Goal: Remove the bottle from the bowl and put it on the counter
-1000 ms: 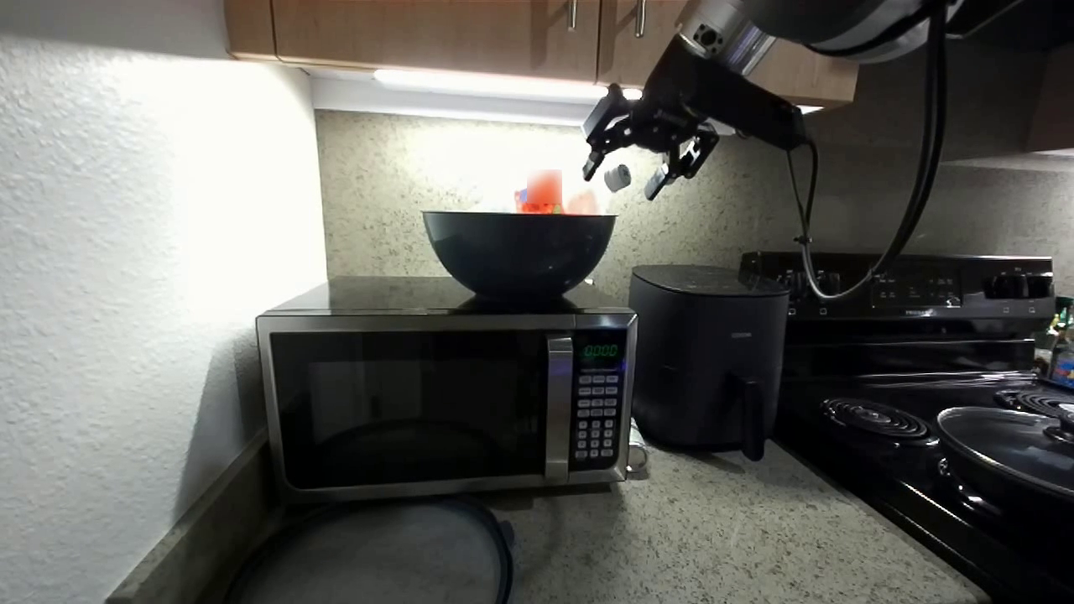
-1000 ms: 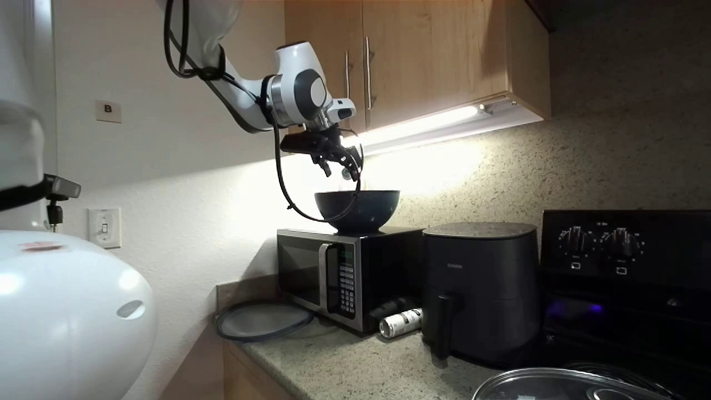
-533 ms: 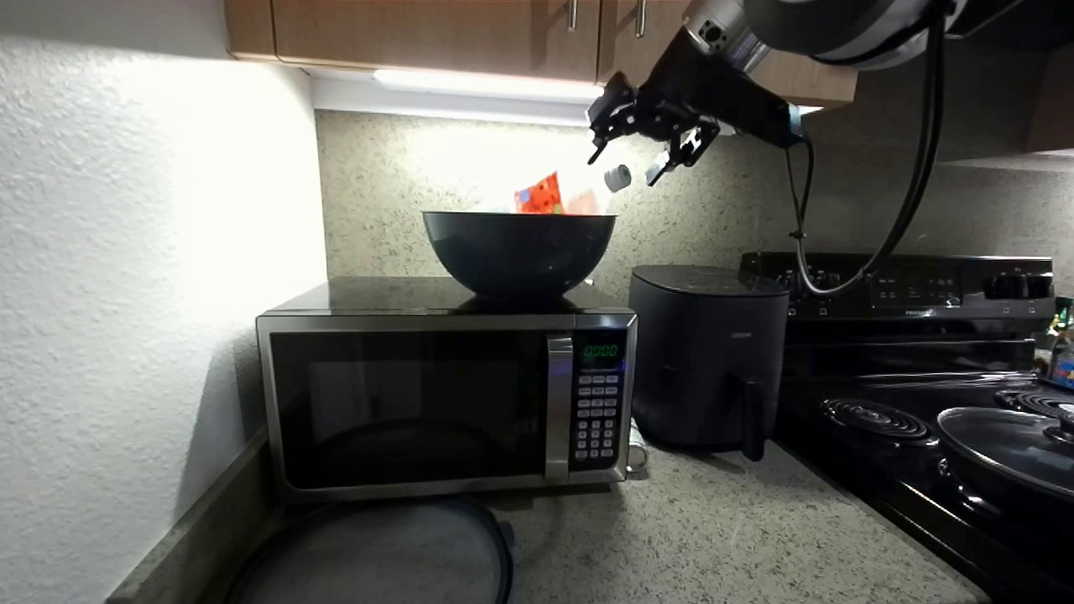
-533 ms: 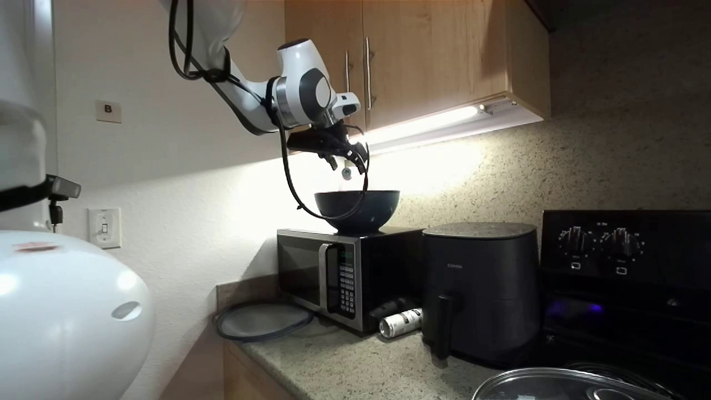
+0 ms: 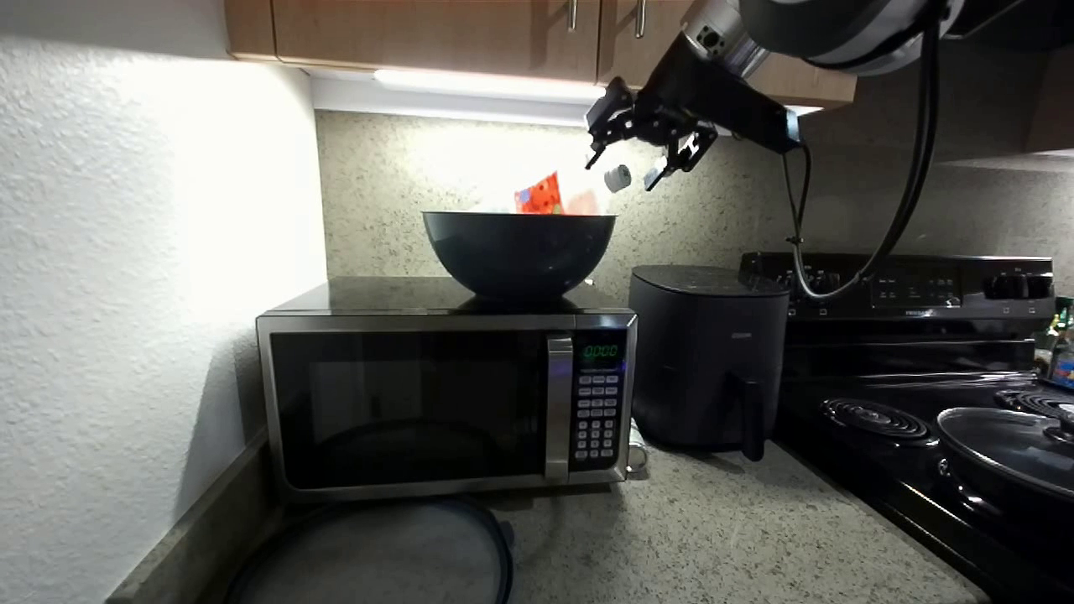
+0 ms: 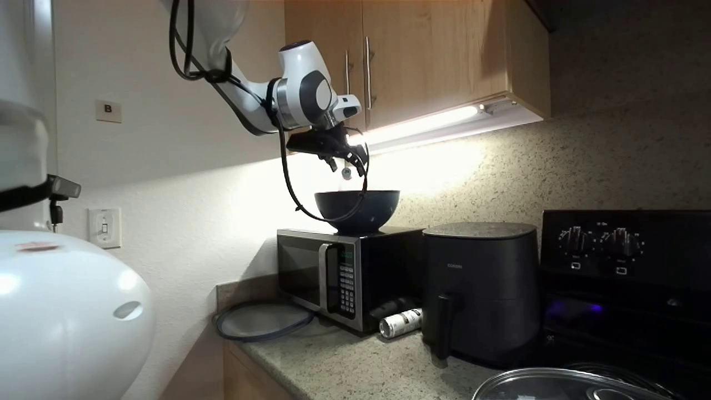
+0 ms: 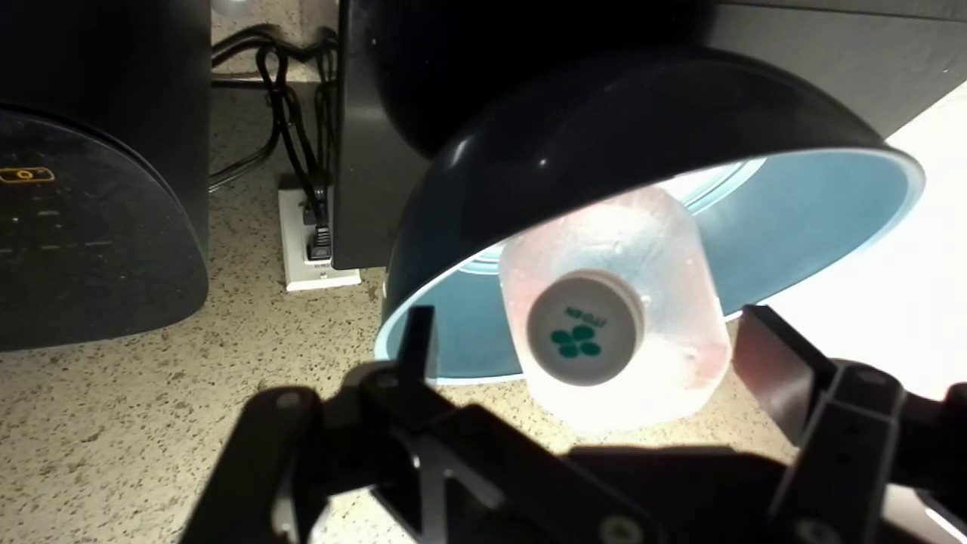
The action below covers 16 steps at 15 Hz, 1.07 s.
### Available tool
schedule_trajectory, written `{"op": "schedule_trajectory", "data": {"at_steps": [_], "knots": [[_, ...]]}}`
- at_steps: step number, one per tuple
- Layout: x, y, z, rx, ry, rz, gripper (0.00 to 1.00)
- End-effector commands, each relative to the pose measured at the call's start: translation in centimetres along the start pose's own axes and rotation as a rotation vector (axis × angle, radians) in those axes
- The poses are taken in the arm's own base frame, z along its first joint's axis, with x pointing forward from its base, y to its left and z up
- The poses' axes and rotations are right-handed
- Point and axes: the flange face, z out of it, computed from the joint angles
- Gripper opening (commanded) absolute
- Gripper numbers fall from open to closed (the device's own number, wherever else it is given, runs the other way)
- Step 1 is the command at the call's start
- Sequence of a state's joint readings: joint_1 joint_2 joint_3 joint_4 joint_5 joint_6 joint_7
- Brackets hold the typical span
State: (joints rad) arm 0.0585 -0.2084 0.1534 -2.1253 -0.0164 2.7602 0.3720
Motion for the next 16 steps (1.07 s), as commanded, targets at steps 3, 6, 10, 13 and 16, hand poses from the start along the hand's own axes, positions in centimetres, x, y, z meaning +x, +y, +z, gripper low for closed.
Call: {"op": "schedule_trajectory", "data": {"at_steps": [3,6,10,13,16], "knots": [[-0.2,-0.9,1.4,0.037,-0.013,-0.059,0.67],[-0.3,-1.2,1.8,0.043,-0.018,-0.078,0.47],[-0.4,-1.6,1.7,0.059,-0.009,-0.103,0.22],[-0.4,-1.7,1.7,0.059,-0.009,-0.108,0.13],[-0.3,-1.7,0.7,0.033,0.009,-0.091,0.13]]}}
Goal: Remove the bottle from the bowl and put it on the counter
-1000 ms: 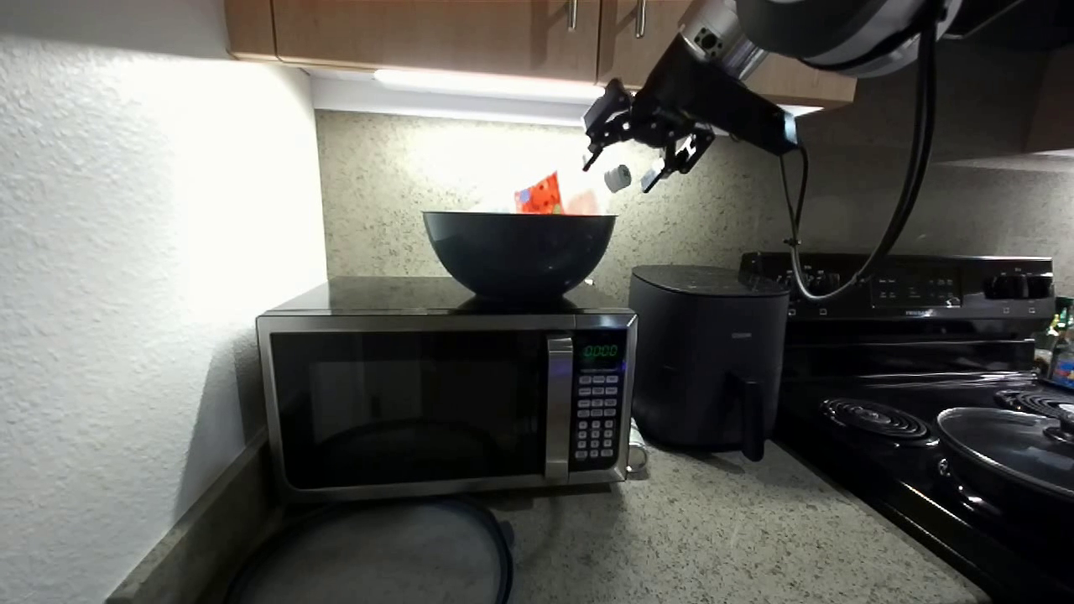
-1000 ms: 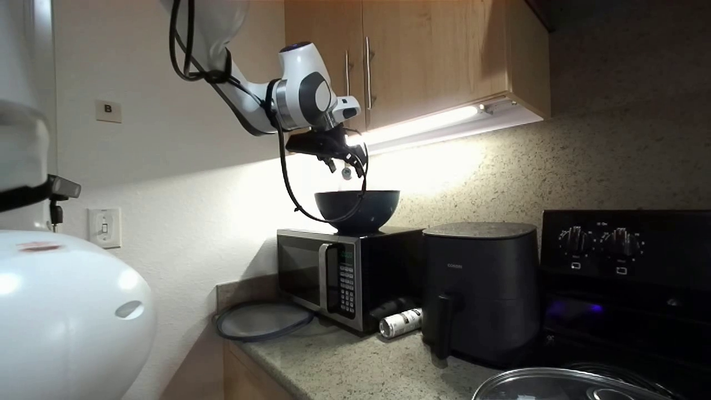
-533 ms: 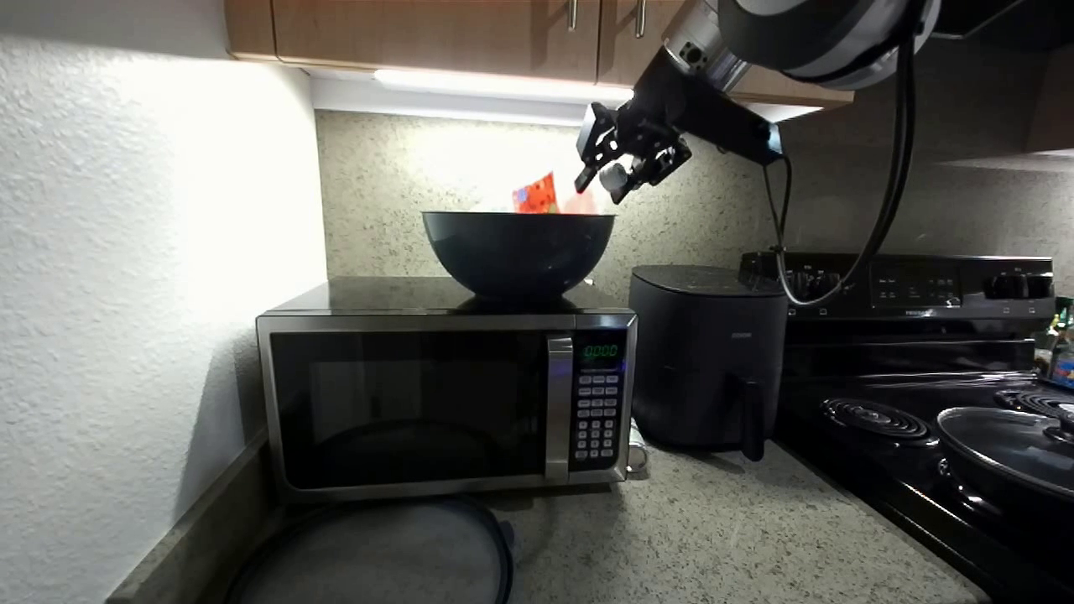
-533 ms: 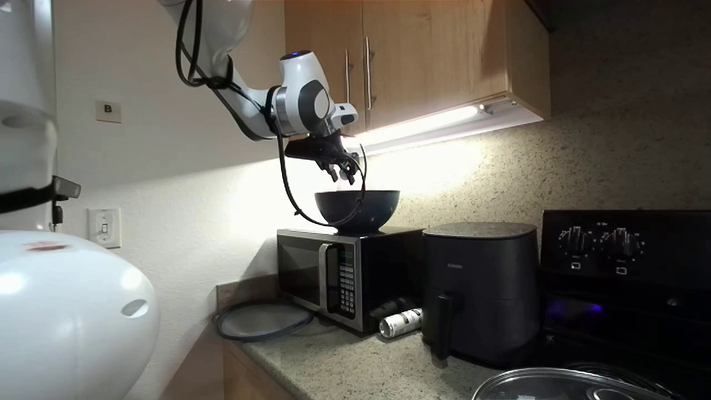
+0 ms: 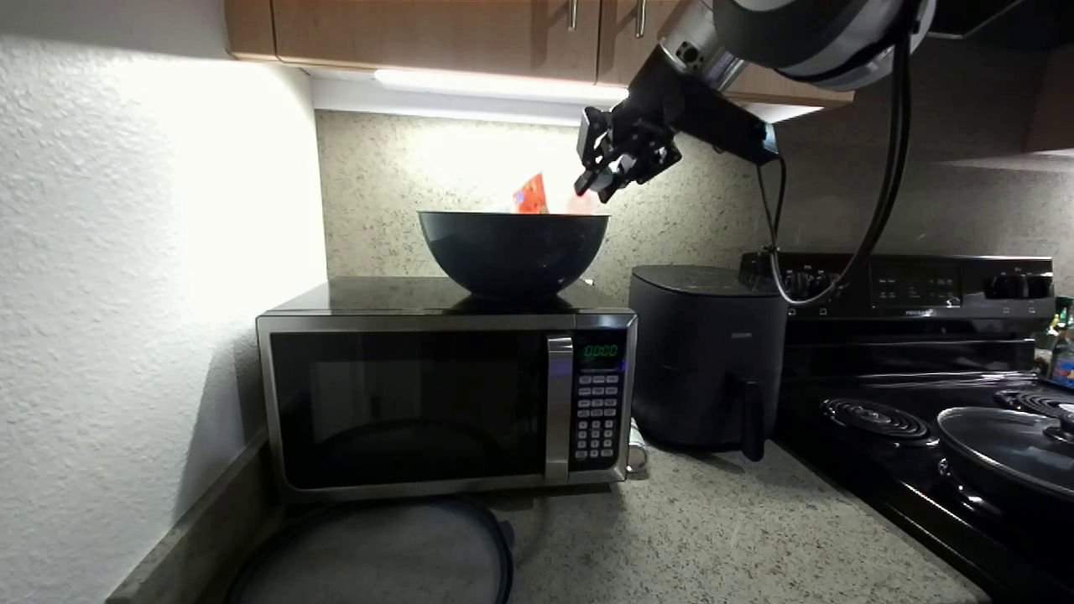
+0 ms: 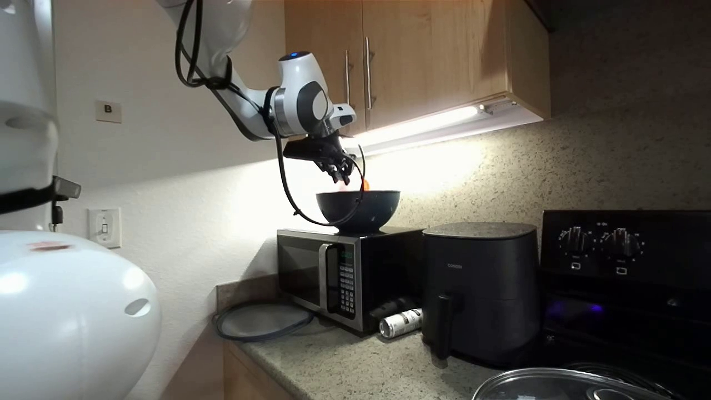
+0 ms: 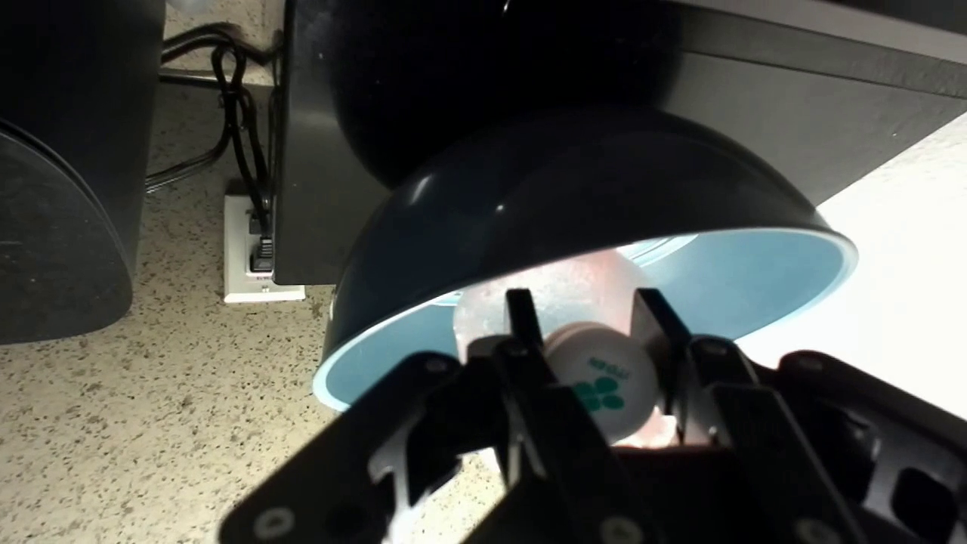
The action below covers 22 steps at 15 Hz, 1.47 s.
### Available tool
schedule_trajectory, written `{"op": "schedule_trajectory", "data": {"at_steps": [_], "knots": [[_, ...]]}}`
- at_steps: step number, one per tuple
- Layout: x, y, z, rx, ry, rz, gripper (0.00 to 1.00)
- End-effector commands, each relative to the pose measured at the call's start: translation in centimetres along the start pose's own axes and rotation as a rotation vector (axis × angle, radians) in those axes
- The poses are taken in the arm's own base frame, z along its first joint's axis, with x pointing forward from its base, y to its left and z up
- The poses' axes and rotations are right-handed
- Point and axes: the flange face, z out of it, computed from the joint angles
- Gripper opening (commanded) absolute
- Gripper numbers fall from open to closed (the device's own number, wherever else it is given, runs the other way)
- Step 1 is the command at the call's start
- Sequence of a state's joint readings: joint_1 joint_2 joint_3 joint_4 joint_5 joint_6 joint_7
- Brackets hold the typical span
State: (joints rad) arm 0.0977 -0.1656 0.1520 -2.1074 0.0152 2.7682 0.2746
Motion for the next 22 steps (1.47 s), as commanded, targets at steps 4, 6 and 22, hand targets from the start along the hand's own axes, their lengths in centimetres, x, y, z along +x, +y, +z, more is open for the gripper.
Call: {"op": "schedule_trajectory", "data": {"at_steps": [4,6,22], "knots": [[1.1,-1.2,-5.4,0.008,0.175,0.018,0.13],[1.6,-1.6,-7.8,0.002,0.235,0.054,0.13],[0.4,0.8,-14.7,-0.294,0.017,0.360,0.14]]}}
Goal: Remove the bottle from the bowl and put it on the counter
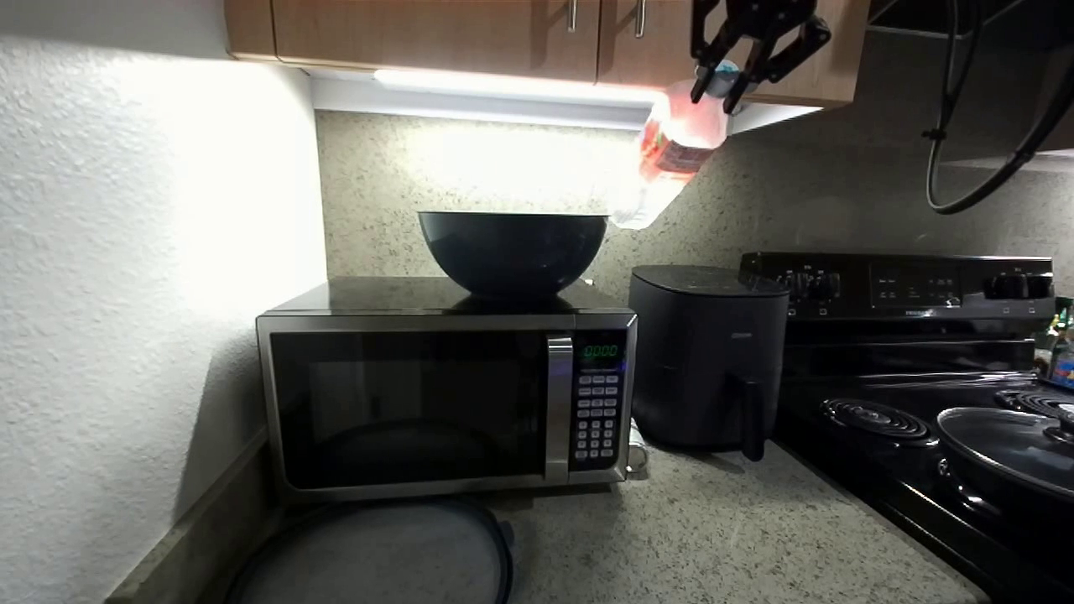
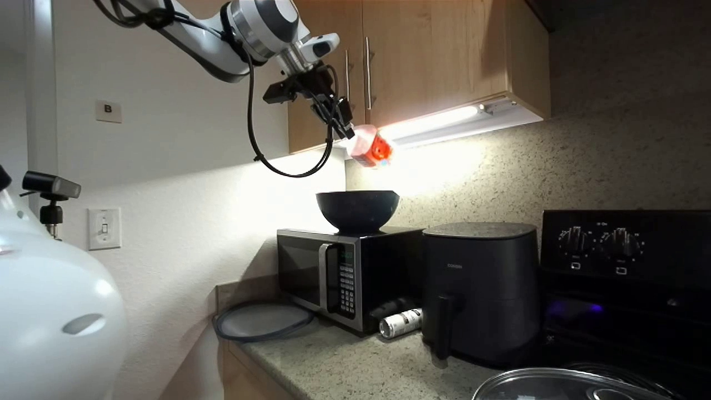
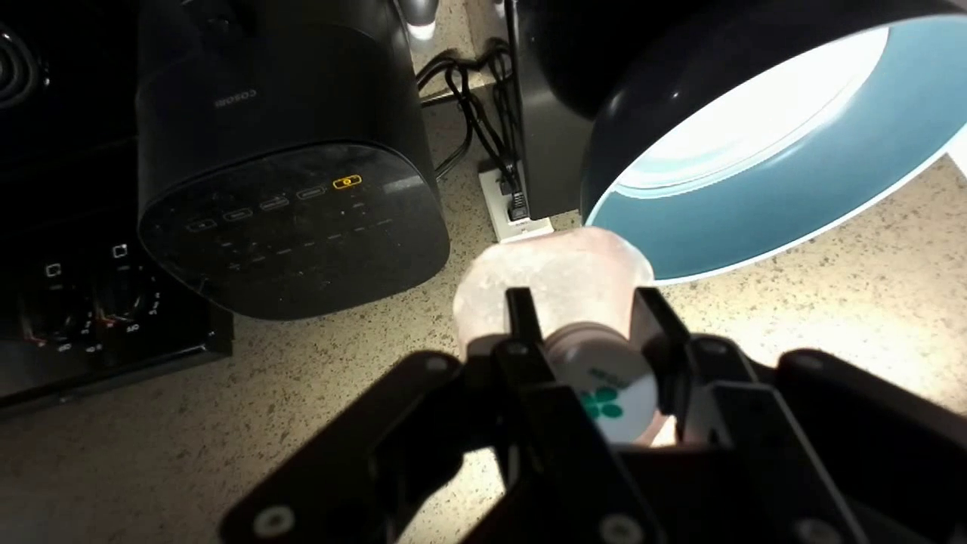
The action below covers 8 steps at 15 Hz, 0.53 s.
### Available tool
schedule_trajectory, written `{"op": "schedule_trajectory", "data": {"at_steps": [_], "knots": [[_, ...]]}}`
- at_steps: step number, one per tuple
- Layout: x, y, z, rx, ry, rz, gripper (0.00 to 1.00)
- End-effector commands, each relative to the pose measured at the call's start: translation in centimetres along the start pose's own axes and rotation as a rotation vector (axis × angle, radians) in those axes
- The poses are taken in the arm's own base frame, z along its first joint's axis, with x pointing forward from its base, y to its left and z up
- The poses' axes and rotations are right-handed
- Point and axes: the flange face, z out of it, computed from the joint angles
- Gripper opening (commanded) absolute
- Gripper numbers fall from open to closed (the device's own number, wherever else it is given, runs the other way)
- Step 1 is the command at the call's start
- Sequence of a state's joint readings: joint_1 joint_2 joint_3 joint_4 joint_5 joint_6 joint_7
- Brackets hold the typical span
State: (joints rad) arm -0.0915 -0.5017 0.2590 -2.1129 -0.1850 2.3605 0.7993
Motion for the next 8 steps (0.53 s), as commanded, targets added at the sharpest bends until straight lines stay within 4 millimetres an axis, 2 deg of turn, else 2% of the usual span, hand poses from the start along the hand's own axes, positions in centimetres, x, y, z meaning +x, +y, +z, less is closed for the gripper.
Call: {"op": "schedule_trajectory", "data": {"at_steps": [1,8], "knots": [[-1.1,-0.4,-0.3,-0.008,-0.059,-0.031,0.14],[-5.1,-0.6,-0.3,-0.071,-0.278,-0.034,0.14]]}}
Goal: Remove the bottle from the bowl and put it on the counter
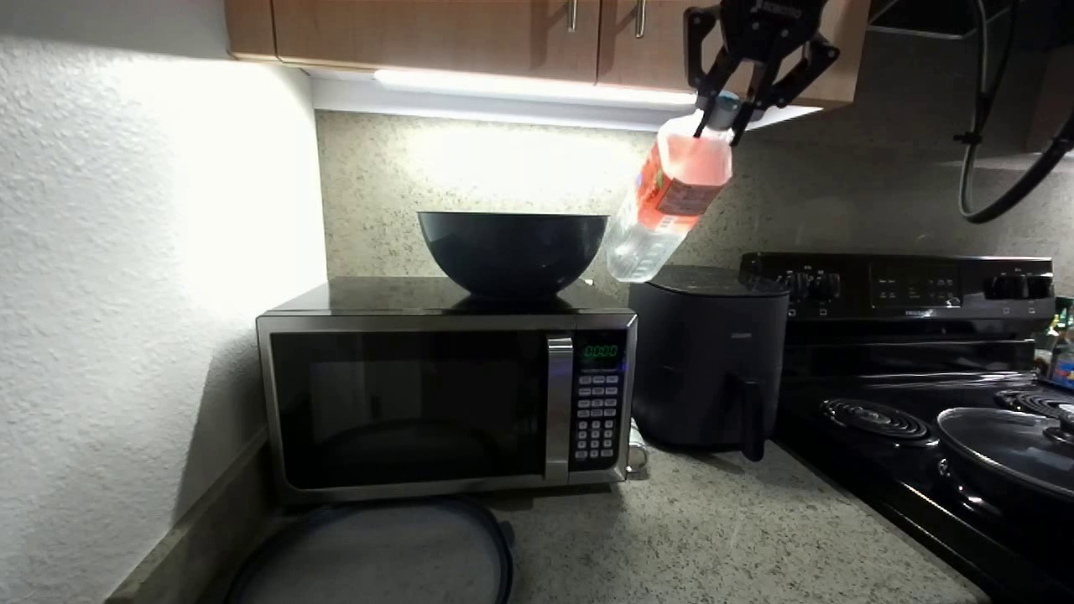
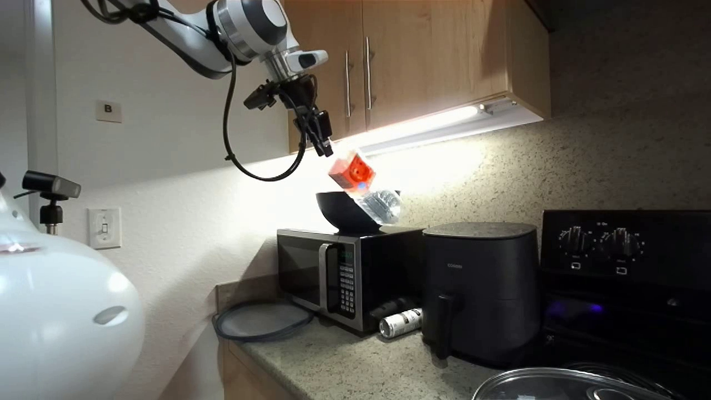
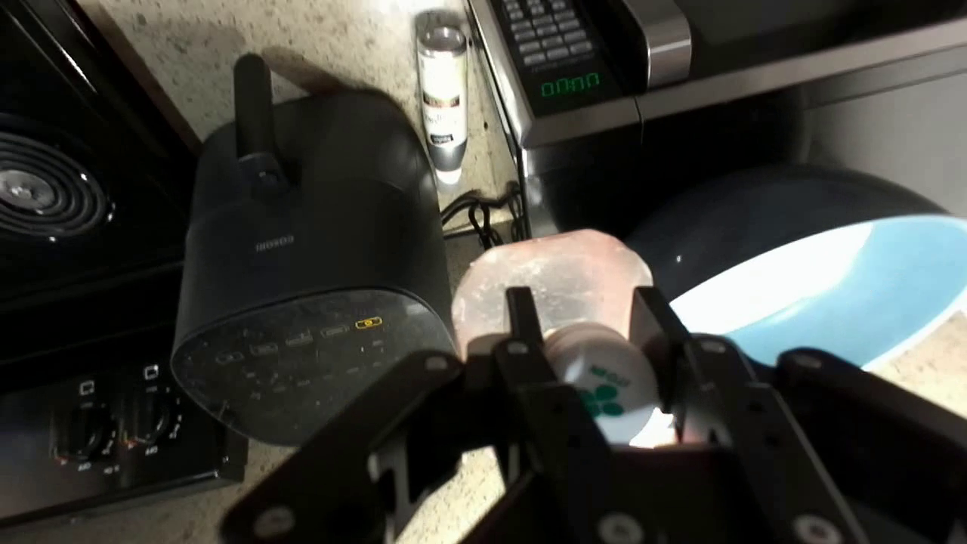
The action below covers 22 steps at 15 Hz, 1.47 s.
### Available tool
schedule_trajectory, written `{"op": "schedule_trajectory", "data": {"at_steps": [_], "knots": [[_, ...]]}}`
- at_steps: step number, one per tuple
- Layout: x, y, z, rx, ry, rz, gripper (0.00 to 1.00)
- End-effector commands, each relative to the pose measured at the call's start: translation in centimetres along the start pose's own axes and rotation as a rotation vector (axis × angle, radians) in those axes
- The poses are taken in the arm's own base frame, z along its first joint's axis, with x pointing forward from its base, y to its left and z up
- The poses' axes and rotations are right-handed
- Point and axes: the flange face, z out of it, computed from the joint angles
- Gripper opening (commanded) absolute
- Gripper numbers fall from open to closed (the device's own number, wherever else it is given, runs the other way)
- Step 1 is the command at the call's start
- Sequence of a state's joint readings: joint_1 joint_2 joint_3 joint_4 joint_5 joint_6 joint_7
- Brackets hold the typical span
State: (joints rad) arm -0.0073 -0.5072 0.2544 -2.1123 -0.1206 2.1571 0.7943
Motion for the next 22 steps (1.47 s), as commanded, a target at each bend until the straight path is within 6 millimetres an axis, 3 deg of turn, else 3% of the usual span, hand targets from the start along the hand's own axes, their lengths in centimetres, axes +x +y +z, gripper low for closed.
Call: {"op": "schedule_trajectory", "data": {"at_steps": [1,4,5,8,9,18,22], "knots": [[-1.8,0.5,0.1,-0.029,-0.113,-0.013,0.14],[-1.6,0.0,0.5,-0.043,-0.099,-0.002,0.13],[-1.6,0.0,0.5,-0.044,-0.099,-0.002,0.35],[-1.5,0.0,0.5,-0.044,-0.100,-0.002,0.35],[-1.5,0.0,0.5,-0.044,-0.100,-0.002,0.13],[-5.3,1.3,5.1,-0.083,-0.411,0.010,0.14],[-7.0,2.0,6.0,-0.077,-0.524,0.021,0.13]]}}
